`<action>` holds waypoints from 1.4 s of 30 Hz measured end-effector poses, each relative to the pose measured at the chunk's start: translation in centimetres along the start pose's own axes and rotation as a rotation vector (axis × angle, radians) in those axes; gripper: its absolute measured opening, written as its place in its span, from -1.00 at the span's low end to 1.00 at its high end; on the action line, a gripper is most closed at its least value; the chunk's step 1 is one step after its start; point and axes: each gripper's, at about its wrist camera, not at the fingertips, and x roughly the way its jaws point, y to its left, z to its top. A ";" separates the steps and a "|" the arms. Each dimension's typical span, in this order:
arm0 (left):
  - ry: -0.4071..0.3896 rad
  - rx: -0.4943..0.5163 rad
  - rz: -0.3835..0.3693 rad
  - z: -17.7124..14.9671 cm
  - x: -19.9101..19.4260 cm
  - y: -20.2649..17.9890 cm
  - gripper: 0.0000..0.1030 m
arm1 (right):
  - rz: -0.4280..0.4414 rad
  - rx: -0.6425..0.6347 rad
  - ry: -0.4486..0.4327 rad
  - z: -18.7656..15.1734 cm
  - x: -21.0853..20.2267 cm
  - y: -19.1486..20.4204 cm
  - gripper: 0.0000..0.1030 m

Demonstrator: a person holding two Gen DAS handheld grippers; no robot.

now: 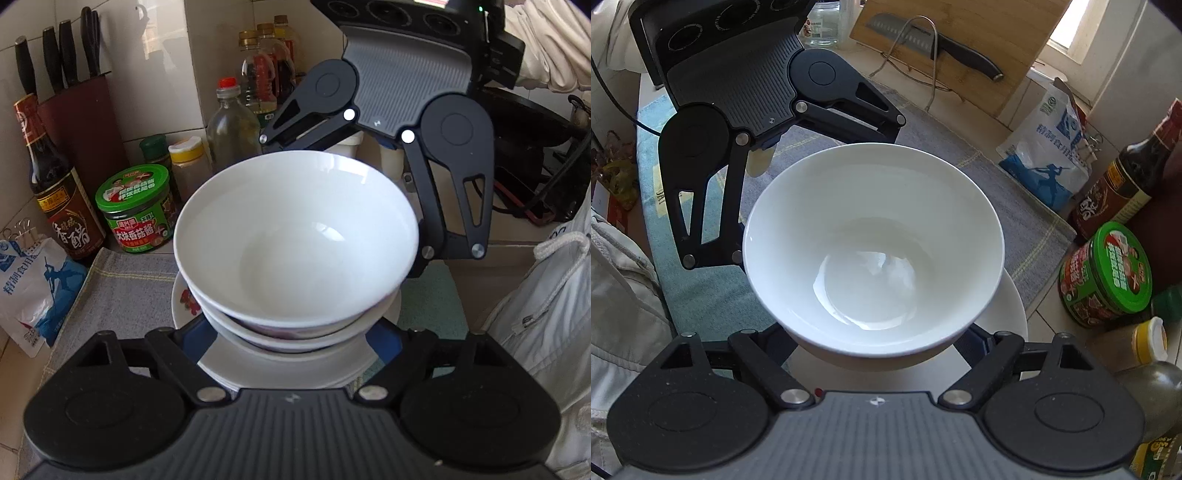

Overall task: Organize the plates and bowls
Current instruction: 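Carry the bowl stack with both tools over the flower-print plate stack, then lower the bowl stack onto the plates and open both tools, withdrawing them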

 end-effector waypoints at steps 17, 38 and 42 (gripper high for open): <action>0.020 -0.029 -0.017 0.3 3.0 1.1 0.67 | 0.025 0.068 0.021 -1.3 1.7 -2.3 0.77; -0.072 -0.013 0.120 -1.2 -0.8 -2.3 0.91 | -0.071 0.197 -0.015 -2.1 0.5 -0.8 1.00; -0.180 -0.007 0.204 -2.7 -3.7 -4.0 0.99 | -0.183 0.280 -0.024 -1.9 -0.8 1.6 1.00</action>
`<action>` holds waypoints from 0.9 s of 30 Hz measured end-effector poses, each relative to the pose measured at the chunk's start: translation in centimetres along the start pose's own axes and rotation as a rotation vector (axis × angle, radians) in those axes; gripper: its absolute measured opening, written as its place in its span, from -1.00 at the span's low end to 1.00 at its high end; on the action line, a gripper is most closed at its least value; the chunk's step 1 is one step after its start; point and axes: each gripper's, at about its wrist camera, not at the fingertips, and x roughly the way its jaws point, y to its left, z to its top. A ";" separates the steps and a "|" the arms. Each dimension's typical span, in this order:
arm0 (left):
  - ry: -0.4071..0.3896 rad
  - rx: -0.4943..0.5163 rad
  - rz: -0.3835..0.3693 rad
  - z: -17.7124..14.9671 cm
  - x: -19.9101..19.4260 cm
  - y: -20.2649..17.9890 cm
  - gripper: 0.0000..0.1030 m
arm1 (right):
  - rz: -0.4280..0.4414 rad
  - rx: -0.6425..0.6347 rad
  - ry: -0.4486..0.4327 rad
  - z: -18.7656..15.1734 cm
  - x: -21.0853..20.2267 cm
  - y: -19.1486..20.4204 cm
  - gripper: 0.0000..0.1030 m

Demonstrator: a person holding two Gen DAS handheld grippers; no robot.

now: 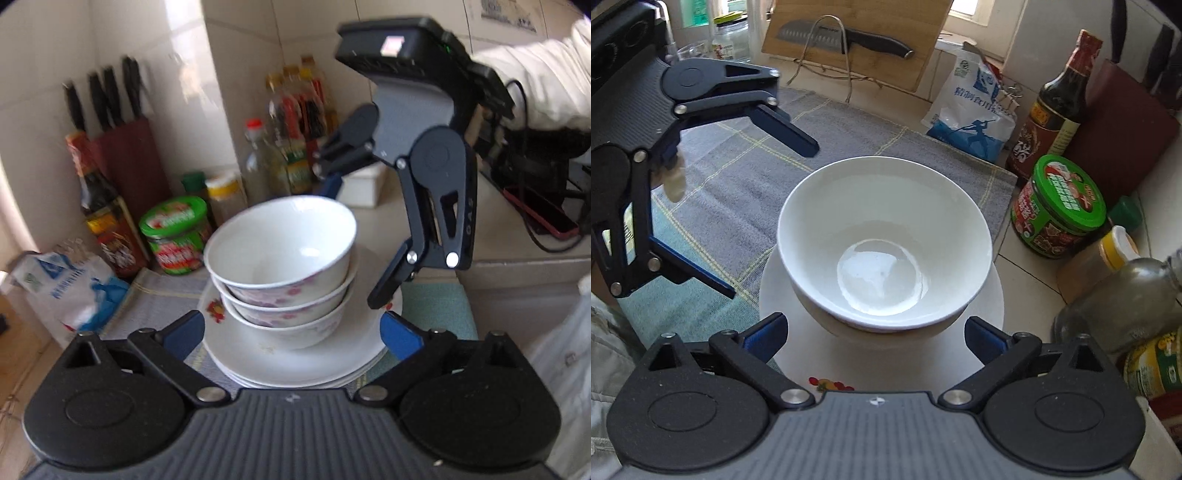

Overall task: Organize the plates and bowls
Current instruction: 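Lower the bowl stack onto the plates and open both tools, withdrawing them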

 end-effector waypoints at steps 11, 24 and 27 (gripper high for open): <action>-0.032 -0.255 0.178 -2.0 -5.3 -0.8 0.99 | -0.300 0.388 -0.035 -0.6 -2.9 8.1 1.00; 0.117 -0.499 0.399 -0.1 -10.3 0.0 0.99 | -0.631 0.821 -0.145 -0.3 -8.6 15.3 1.00; 0.110 -0.520 0.422 0.0 -11.0 0.2 0.99 | -0.641 0.820 -0.161 0.1 -9.2 16.0 1.00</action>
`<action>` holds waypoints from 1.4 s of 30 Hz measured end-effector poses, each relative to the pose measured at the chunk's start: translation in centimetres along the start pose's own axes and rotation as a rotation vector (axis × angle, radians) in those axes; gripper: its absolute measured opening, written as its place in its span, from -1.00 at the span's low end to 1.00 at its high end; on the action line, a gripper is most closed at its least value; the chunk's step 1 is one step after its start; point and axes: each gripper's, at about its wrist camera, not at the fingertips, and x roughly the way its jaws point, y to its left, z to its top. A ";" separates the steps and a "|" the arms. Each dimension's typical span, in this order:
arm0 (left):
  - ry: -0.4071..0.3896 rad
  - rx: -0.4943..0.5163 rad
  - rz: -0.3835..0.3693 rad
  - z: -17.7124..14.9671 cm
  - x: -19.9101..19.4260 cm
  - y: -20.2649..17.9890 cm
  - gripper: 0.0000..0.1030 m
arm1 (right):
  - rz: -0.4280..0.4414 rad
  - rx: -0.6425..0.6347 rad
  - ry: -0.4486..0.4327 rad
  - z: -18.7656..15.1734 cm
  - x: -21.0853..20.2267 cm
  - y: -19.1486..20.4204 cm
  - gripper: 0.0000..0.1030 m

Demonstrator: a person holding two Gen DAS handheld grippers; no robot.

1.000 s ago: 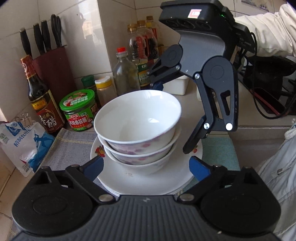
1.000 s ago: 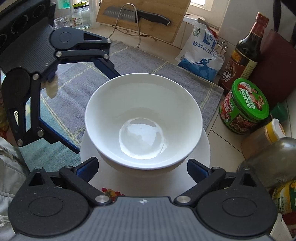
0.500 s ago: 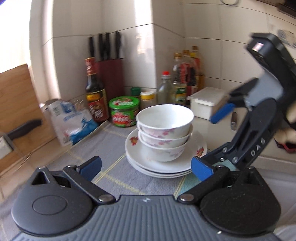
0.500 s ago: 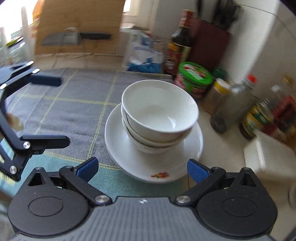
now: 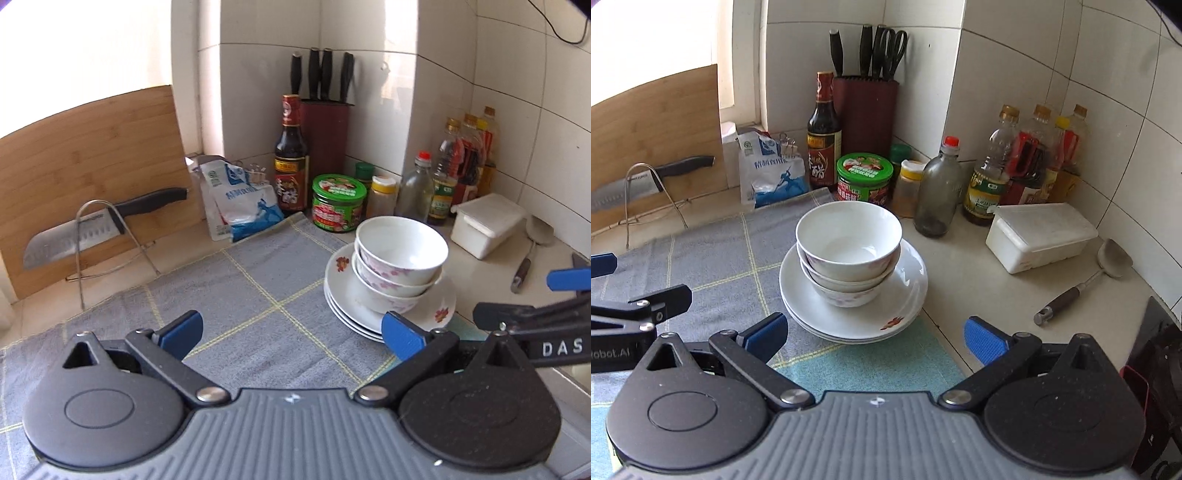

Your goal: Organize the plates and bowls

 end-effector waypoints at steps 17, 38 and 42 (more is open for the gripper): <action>-0.006 -0.003 0.020 0.6 -0.8 -0.4 0.99 | -0.005 0.035 -0.031 0.4 -0.7 0.0 1.00; -0.011 0.007 0.038 0.8 -1.3 -0.4 0.98 | -0.008 0.023 -0.043 0.9 -1.0 0.2 1.00; -0.009 0.005 0.039 0.8 -1.4 -0.3 0.98 | -0.007 0.021 -0.046 0.8 -1.0 0.2 1.00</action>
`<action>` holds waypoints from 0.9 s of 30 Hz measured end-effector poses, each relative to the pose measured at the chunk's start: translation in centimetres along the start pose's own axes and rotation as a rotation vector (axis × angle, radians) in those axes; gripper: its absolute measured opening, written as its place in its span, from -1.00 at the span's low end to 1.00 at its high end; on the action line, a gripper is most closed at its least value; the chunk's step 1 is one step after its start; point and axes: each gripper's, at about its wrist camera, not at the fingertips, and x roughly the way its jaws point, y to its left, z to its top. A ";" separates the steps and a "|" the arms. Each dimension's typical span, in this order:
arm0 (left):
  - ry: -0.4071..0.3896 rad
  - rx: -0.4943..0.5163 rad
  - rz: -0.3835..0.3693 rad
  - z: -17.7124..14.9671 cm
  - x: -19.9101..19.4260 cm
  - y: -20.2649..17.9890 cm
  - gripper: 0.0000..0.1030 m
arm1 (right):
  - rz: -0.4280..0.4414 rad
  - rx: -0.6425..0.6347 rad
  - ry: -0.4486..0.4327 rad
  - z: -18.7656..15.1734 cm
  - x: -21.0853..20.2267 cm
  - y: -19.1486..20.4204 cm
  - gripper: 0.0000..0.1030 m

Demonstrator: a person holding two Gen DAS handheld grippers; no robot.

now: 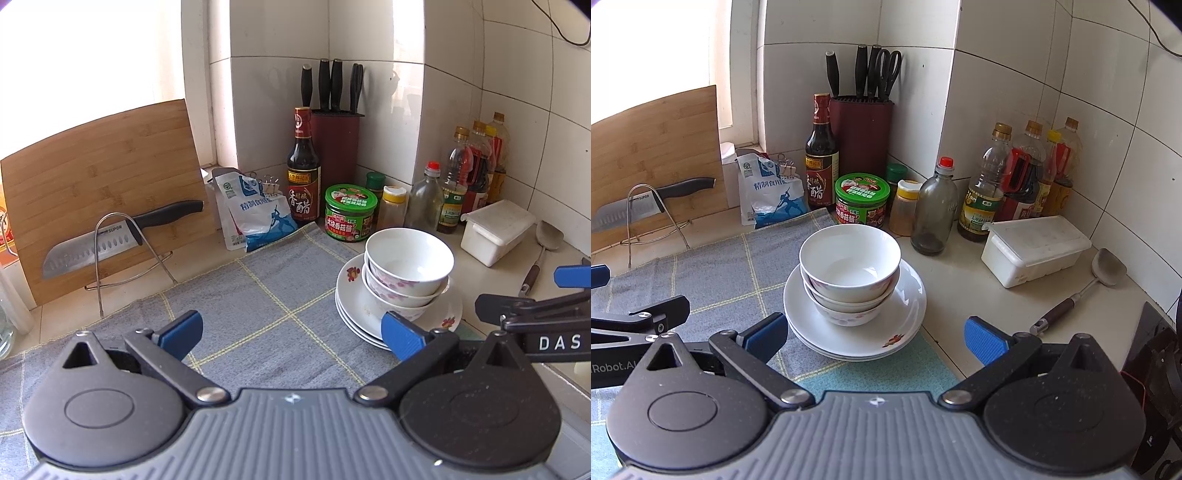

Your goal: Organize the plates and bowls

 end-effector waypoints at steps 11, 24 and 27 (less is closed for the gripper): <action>-0.003 -0.001 0.000 0.1 -0.1 -0.1 0.98 | -0.008 -0.004 -0.008 0.0 -0.2 0.0 1.00; -0.002 0.000 -0.001 0.1 -0.3 -0.2 0.98 | -0.011 -0.007 -0.010 0.0 -0.3 -0.1 1.00; -0.002 -0.001 -0.001 0.1 -0.2 -0.1 0.98 | -0.011 -0.008 -0.011 0.1 -0.4 -0.2 1.00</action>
